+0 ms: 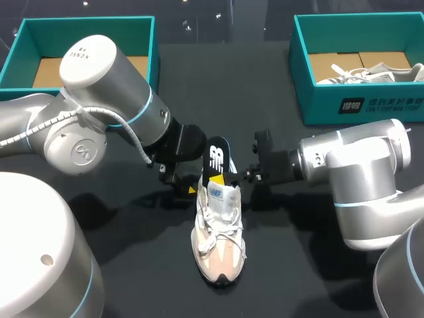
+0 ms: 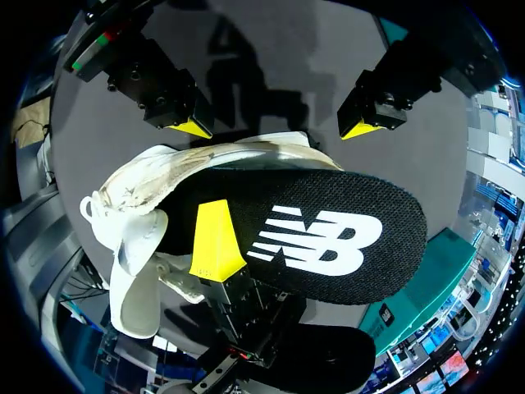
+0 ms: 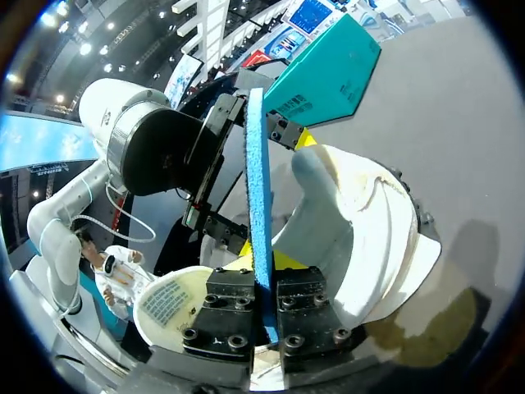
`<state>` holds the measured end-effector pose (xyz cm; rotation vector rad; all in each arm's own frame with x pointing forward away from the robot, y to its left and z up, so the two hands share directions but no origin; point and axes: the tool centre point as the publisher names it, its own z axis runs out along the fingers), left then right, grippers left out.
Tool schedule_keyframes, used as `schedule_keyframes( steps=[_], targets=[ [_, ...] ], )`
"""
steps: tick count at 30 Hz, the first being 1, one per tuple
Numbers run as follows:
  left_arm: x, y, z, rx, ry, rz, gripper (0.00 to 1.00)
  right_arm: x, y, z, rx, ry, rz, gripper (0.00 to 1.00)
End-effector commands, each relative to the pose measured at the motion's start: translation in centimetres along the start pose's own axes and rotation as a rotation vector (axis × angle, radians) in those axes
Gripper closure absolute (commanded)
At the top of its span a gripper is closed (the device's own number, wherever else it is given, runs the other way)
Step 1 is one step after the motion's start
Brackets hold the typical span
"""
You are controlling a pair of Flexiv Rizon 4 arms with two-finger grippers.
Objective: Take the shoe out of the shoebox, open the shoe tongue, remove and reinsert the insole, then place the shoe into the shoebox
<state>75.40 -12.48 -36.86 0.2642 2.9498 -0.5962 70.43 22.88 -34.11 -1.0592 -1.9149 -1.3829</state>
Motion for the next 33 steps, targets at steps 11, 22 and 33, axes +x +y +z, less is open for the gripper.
schedule_keyframes(
  steps=[11, 22, 33],
  targets=[
    [0.0, 0.0, 0.1, -0.001, 0.0, 0.001, 0.0, 0.0, 1.3, -0.1, -0.07, -0.013, -0.066, 0.62],
    [0.0, 0.0, 0.1, -0.001, 0.0, 0.001, 0.0, -0.4, 3.7, -1.0, -0.074, -0.018, -0.116, 0.71],
    [0.0, 0.0, 0.1, -0.001, 0.0, 0.001, 0.0, -0.9, 5.6, -1.1, -0.051, 0.003, -0.137, 1.0]
  ],
)
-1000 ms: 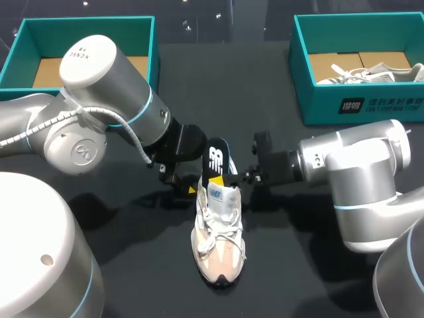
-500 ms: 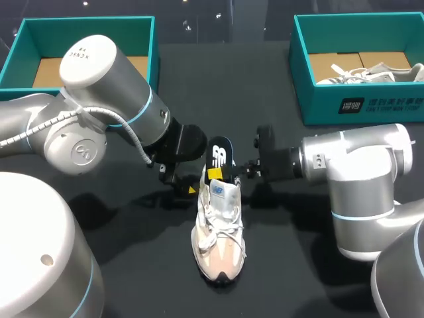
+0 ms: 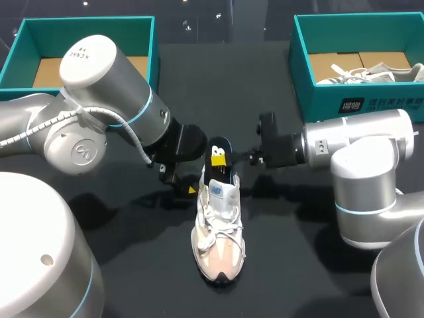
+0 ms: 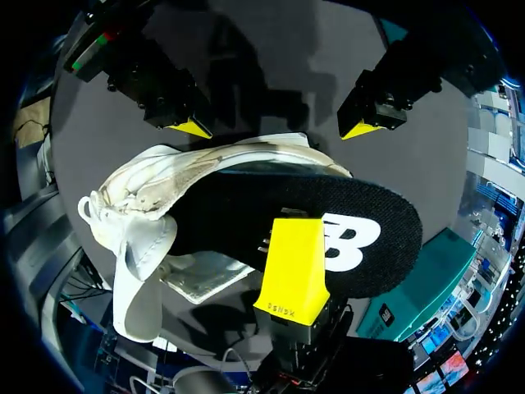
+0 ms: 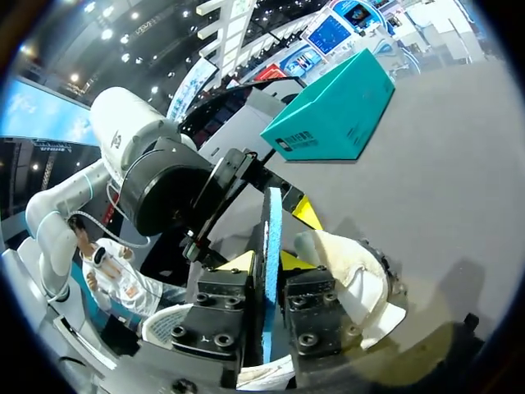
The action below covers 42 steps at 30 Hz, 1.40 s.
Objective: Take the shoe out of the shoebox, open the shoe tongue, remove and reinsert the insole, then place the shoe into the shoebox
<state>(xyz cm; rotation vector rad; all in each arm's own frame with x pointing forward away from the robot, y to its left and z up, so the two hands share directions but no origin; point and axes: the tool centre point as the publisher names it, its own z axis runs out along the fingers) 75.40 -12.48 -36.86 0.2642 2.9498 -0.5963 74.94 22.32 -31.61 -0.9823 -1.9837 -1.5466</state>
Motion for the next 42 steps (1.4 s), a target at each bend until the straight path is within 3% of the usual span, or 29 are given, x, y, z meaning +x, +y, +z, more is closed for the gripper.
schedule_keyframes(
  steps=[1, 9, 25, 32, 33, 35, 42],
  targets=[
    [0.0, 0.0, 0.1, -0.001, 0.0, 0.001, 0.0, -0.4, 0.5, 0.3, 0.034, 0.011, 0.004, 1.0],
    [0.0, 0.0, 0.1, -0.001, 0.0, 0.001, 0.0, -0.6, -1.2, 0.9, 0.058, 0.031, 0.051, 1.0],
    [0.0, 0.0, 0.1, -0.001, 0.0, 0.001, 0.0, 1.6, -5.6, 1.8, 0.025, 0.021, 0.123, 1.0],
    [0.0, 0.0, 0.1, -0.001, 0.0, 0.001, 0.0, 1.3, -5.0, 1.8, 0.017, 0.02, 0.111, 1.0],
    [0.0, 0.0, 0.1, -0.001, 0.0, 0.001, 0.0, 1.3, -4.8, 1.7, 0.015, 0.017, 0.105, 0.96],
    [0.0, 0.0, 0.1, -0.001, 0.0, 0.001, 0.0, 1.2, -4.3, 1.5, 0.01, 0.01, 0.091, 0.7],
    [0.0, 0.0, 0.1, -0.001, 0.0, 0.001, 0.0, 0.9, -2.3, 0.8, 0.026, -0.015, 0.045, 0.71]
  ],
)
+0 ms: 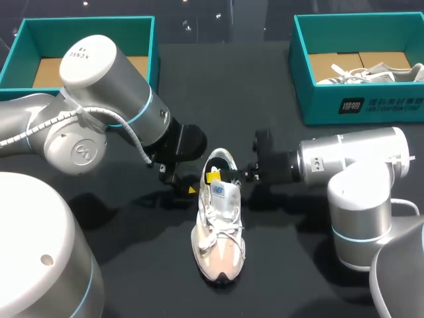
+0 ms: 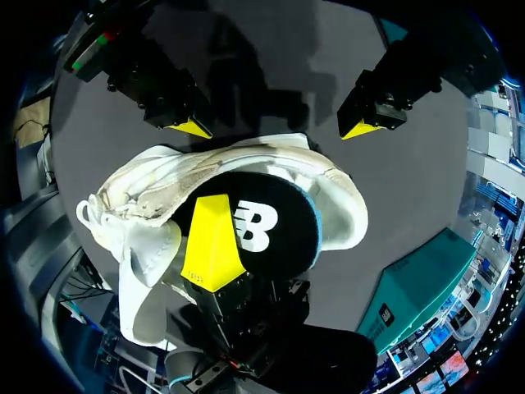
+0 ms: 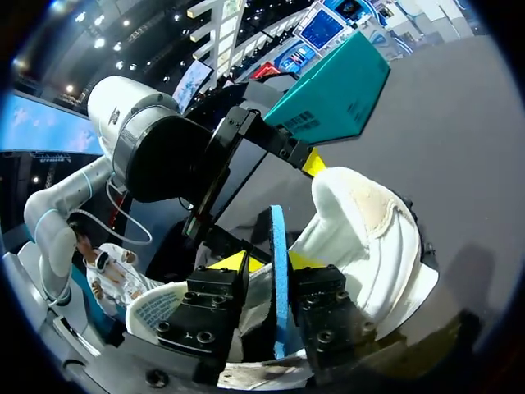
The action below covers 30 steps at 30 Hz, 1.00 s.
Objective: Take the shoe out of the shoebox, open the shoe tongue, remove and reinsert the insole, then place the shoe into the shoebox
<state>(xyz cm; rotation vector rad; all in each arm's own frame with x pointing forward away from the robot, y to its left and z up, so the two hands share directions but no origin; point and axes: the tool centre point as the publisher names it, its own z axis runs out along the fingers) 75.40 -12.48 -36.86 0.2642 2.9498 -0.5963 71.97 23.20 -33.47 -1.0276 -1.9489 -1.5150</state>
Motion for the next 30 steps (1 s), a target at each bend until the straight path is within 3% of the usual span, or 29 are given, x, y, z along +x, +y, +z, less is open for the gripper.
schedule_keyframes(
  steps=[1, 8, 10, 12, 19, 30],
  targets=[
    [0.0, 0.0, 0.1, -0.001, 0.0, 0.001, 0.0, 0.0, 1.3, -0.5, 0.026, -0.017, -0.01, 0.72],
    [0.0, 0.0, 0.1, -0.001, 0.0, 0.001, 0.0, -0.9, 2.5, -1.2, 0.045, -0.018, -0.018, 0.8],
    [0.0, 0.0, 0.1, -0.001, 0.0, 0.001, 0.0, -1.2, 2.8, -1.1, 0.051, -0.011, -0.017, 0.85],
    [0.0, 0.0, 0.1, -0.001, 0.0, 0.001, 0.0, -1.5, 3.0, -1.0, 0.061, -0.005, -0.014, 1.0],
    [0.0, 0.0, 0.1, -0.001, 0.0, 0.001, 0.0, -2.1, 1.9, 0.0, 0.105, 0.024, 0.027, 1.0],
    [0.0, 0.0, 0.1, -0.001, 0.0, 0.001, 0.0, 0.0, -1.9, -0.2, 0.079, -0.038, 0.094, 1.0]
  ],
)
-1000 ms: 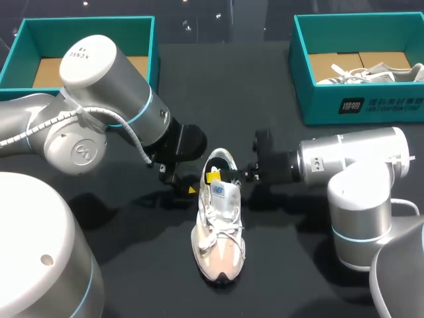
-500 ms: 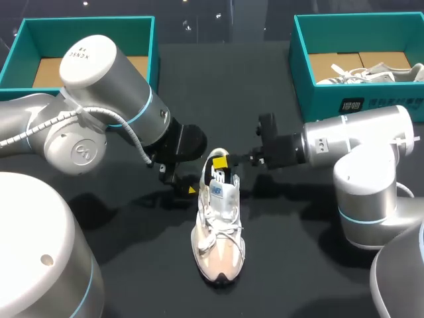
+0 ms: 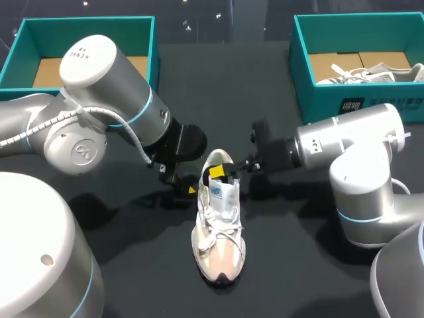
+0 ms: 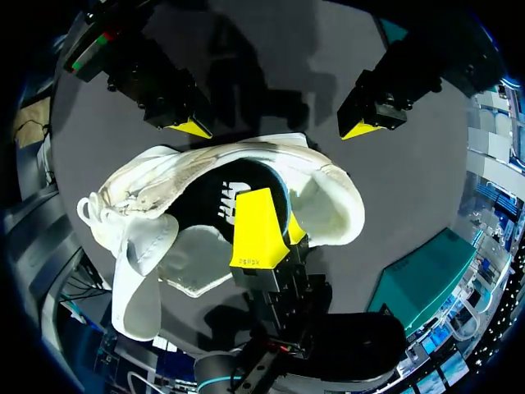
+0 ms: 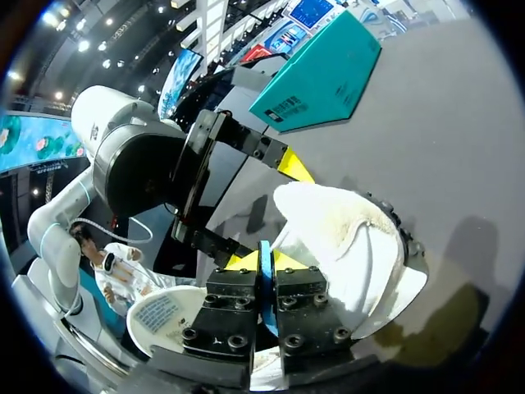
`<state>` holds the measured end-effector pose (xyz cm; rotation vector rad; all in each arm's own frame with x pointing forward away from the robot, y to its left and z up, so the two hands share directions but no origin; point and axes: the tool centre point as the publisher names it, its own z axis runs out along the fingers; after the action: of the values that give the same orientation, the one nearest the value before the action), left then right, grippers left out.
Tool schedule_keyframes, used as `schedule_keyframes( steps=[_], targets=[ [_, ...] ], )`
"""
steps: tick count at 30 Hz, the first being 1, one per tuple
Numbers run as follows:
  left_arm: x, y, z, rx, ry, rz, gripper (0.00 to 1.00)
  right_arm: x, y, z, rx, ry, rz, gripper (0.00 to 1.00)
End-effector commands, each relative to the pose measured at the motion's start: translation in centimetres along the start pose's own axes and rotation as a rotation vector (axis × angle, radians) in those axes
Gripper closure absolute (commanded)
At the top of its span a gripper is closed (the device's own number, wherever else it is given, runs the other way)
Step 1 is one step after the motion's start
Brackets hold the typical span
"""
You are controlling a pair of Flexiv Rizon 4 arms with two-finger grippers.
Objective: Take the shoe out of the shoebox, open the shoe tongue, remove and reinsert the insole, then place the shoe into the shoebox
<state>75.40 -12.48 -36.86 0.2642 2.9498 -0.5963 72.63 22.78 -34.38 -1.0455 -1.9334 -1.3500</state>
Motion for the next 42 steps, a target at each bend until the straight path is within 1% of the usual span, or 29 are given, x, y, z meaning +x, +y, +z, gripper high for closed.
schedule_keyframes(
  steps=[1, 6, 10, 11, 12, 13, 15, 20, 25, 27, 28, 29, 30, 35, 39, 42],
  targets=[
    [0.0, 0.0, 0.1, -0.001, 0.0, 0.001, 0.0, 1.1, -2.1, 0.1, -0.03, -0.044, 0.011, 1.0],
    [0.0, 0.0, 0.1, -0.001, 0.0, 0.001, 0.0, 0.9, -2.1, 0.3, -0.016, -0.055, 0.02, 1.0],
    [0.0, 0.0, 0.1, -0.001, 0.0, 0.001, 0.0, 0.5, -1.3, 0.3, -0.018, -0.057, 0.004, 1.0],
    [0.0, 0.0, 0.1, -0.001, 0.0, 0.001, 0.0, 0.4, -0.9, 0.2, -0.022, -0.062, -0.005, 0.93],
    [0.0, 0.0, 0.1, -0.001, 0.0, 0.001, 0.0, 0.4, -0.6, 0.1, -0.024, -0.066, -0.015, 0.73],
    [0.0, 0.0, 0.1, -0.001, 0.0, 0.001, 0.0, 0.4, -0.2, 0.0, -0.026, -0.066, -0.021, 0.62],
    [0.0, 0.0, 0.1, -0.001, 0.0, 0.001, 0.0, 0.4, 0.5, -0.3, -0.033, -0.073, -0.046, 0.53],
    [0.0, 0.0, 0.1, -0.001, 0.0, 0.001, 0.0, 0.6, 2.0, -0.5, -0.02, -0.086, -0.094, 0.56],
    [0.0, 0.0, 0.1, -0.001, 0.0, 0.001, 0.0, 0.4, 2.6, -0.8, -0.014, -0.093, -0.108, 0.6],
    [0.0, 0.0, 0.1, -0.001, 0.0, 0.001, 0.0, 0.2, 2.7, -0.8, -0.011, -0.09, -0.109, 0.69],
    [0.0, 0.0, 0.1, -0.001, 0.0, 0.001, 0.0, 0.1, 2.7, -0.7, -0.008, -0.086, -0.107, 0.78],
    [0.0, 0.0, 0.1, -0.001, 0.0, 0.001, 0.0, 0.0, 2.7, -0.6, -0.004, -0.086, -0.104, 0.91],
    [0.0, 0.0, 0.1, -0.001, 0.0, 0.001, 0.0, -0.1, 2.7, -0.4, 0.001, -0.086, -0.099, 1.0],
    [0.0, 0.0, 0.1, -0.001, 0.0, 0.001, 0.0, -0.3, 1.7, 0.3, 0.018, -0.074, -0.076, 1.0],
    [0.0, 0.0, 0.1, -0.001, 0.0, 0.001, 0.0, 0.0, 0.5, 0.7, 0.028, -0.065, -0.047, 1.0],
    [0.0, 0.0, 0.1, -0.001, 0.0, 0.001, 0.0, 0.3, -0.1, 0.7, 0.019, -0.064, -0.032, 1.0]
  ],
)
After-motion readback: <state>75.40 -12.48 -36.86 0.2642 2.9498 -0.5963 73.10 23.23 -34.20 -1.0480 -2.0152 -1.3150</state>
